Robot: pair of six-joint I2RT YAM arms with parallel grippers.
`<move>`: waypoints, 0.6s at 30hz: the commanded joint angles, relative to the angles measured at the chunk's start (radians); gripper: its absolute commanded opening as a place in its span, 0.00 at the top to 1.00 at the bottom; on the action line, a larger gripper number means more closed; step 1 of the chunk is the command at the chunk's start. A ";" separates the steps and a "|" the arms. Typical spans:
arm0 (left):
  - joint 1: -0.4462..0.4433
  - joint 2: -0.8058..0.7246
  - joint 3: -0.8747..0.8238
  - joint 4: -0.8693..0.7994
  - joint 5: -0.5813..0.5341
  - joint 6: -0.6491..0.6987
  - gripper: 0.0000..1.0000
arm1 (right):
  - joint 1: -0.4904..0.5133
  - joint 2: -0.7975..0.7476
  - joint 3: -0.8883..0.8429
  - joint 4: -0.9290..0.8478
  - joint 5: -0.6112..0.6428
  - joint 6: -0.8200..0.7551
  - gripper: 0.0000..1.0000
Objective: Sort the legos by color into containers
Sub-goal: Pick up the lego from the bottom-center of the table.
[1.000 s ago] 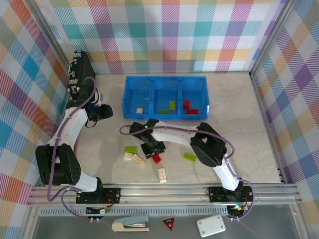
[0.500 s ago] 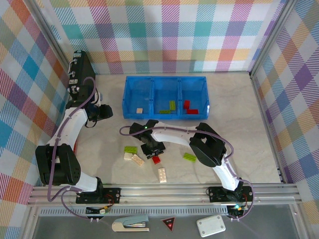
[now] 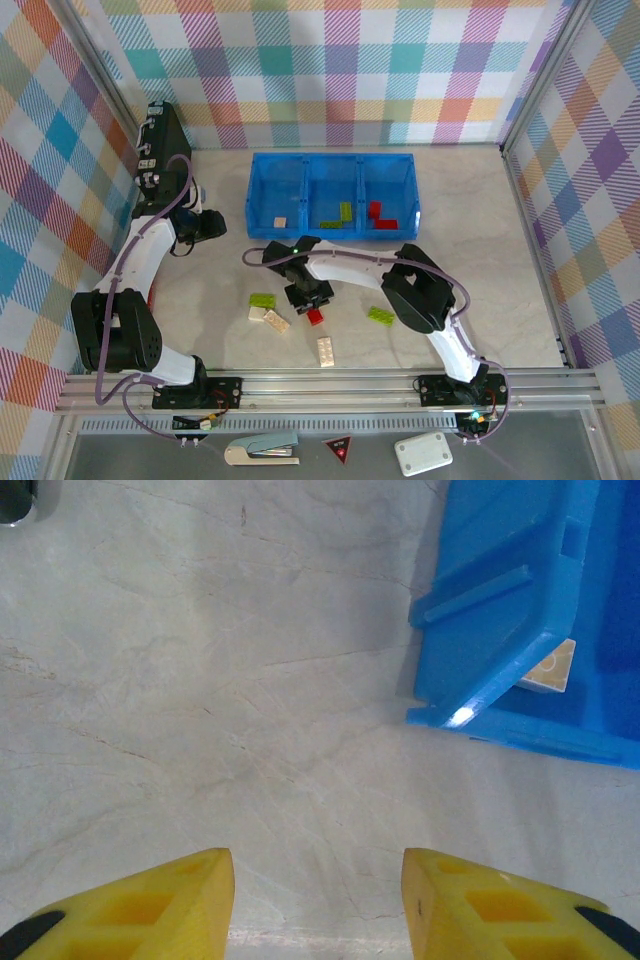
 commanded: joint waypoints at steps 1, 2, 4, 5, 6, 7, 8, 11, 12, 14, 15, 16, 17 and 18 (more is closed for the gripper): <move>0.016 -0.015 -0.006 0.010 0.011 0.018 0.52 | -0.031 -0.081 0.009 -0.021 0.012 -0.021 0.66; 0.016 -0.016 -0.005 0.010 0.010 0.017 0.52 | -0.038 -0.088 0.003 -0.022 0.013 -0.024 0.66; 0.016 -0.018 -0.007 0.010 0.011 0.017 0.52 | -0.059 -0.108 -0.017 -0.020 0.012 -0.033 0.66; 0.016 -0.018 -0.007 0.013 0.011 0.017 0.52 | -0.070 -0.117 -0.028 -0.018 0.014 -0.037 0.66; 0.016 -0.017 -0.007 0.013 0.011 0.017 0.52 | -0.082 -0.128 -0.041 -0.015 0.016 -0.041 0.66; 0.016 -0.018 -0.007 0.013 0.011 0.017 0.52 | -0.096 -0.141 -0.055 -0.013 0.019 -0.046 0.67; 0.016 -0.017 -0.007 0.013 0.012 0.017 0.52 | -0.109 -0.153 -0.072 -0.010 0.021 -0.050 0.66; 0.016 -0.018 -0.008 0.014 0.014 0.017 0.52 | -0.170 -0.194 -0.131 0.000 0.027 -0.071 0.66; 0.016 -0.016 -0.009 0.014 0.015 0.019 0.52 | -0.189 -0.209 -0.151 0.004 0.029 -0.077 0.66; 0.016 -0.018 -0.009 0.013 0.014 0.019 0.53 | -0.236 -0.243 -0.200 0.015 0.032 -0.091 0.66; 0.015 -0.019 -0.009 0.014 0.014 0.019 0.52 | -0.258 -0.260 -0.221 0.022 0.033 -0.098 0.66; 0.016 -0.019 -0.009 0.014 0.014 0.019 0.52 | -0.283 -0.276 -0.247 0.028 0.031 -0.104 0.66; 0.015 -0.019 -0.009 0.013 0.014 0.019 0.52 | -0.309 -0.292 -0.272 0.035 0.028 -0.111 0.66; 0.015 -0.019 -0.009 0.014 0.015 0.019 0.52 | -0.327 -0.304 -0.289 0.040 0.028 -0.117 0.66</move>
